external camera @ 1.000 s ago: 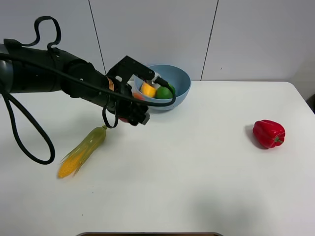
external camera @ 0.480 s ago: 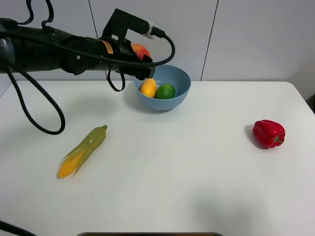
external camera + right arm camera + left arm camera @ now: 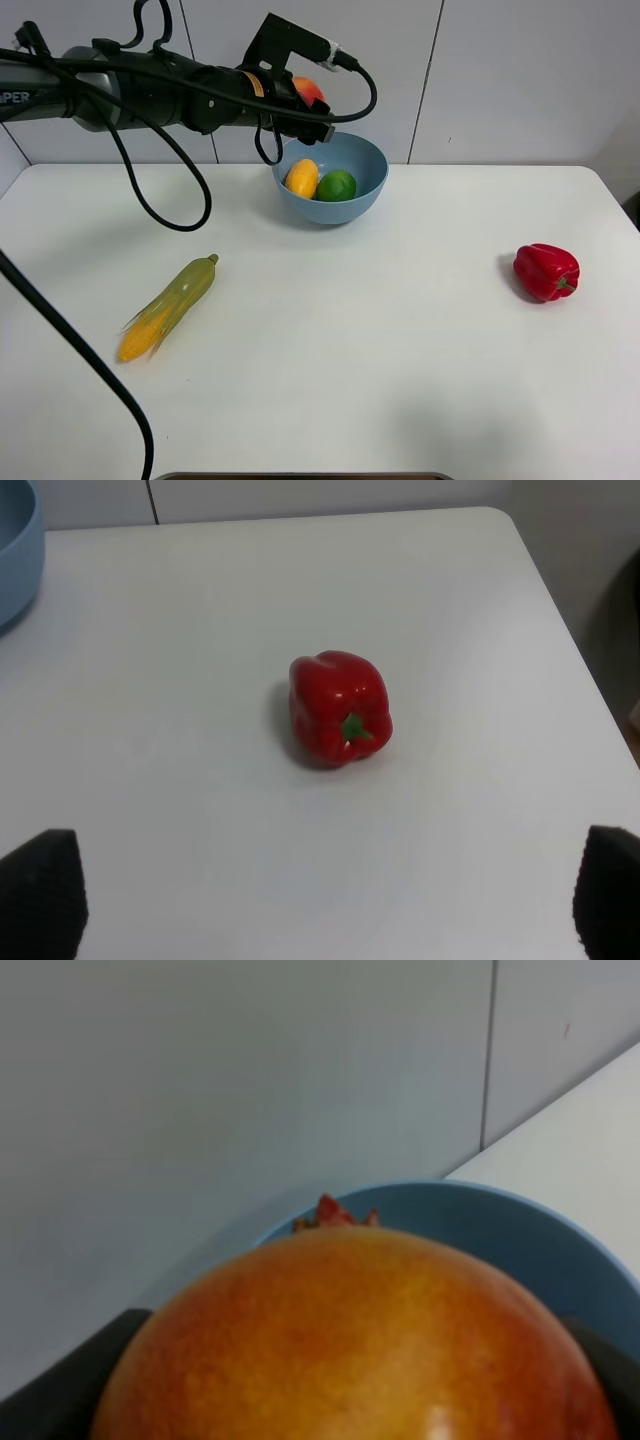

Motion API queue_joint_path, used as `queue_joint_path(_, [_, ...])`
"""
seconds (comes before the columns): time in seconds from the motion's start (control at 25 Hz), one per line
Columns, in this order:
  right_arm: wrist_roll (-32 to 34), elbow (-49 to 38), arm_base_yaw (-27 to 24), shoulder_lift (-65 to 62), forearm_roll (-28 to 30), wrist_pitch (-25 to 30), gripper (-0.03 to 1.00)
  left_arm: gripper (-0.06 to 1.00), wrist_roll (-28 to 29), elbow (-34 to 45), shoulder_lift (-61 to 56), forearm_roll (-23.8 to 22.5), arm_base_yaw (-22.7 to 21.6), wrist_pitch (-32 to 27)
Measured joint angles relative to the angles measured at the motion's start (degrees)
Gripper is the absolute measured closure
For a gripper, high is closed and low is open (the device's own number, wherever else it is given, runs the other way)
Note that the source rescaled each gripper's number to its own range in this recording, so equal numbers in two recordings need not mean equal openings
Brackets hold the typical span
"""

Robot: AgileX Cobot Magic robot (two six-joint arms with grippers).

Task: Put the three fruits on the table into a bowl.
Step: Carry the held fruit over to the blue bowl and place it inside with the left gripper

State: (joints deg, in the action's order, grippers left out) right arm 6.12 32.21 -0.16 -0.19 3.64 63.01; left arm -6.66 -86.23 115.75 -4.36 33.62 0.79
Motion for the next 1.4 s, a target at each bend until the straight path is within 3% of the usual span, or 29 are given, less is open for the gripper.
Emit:
queue_joint_path(0.52, [0.0, 0.0, 0.0, 0.0, 0.0, 0.0, -0.03, 0.94, -1.16, -12.68, 12.06, -0.17, 0.0, -5.45])
queue_joint_path(1.4, [0.0, 0.0, 0.0, 0.0, 0.0, 0.0, -0.03, 0.94, -2.64, -13.1, 17.11, -0.22, 0.0, -4.83])
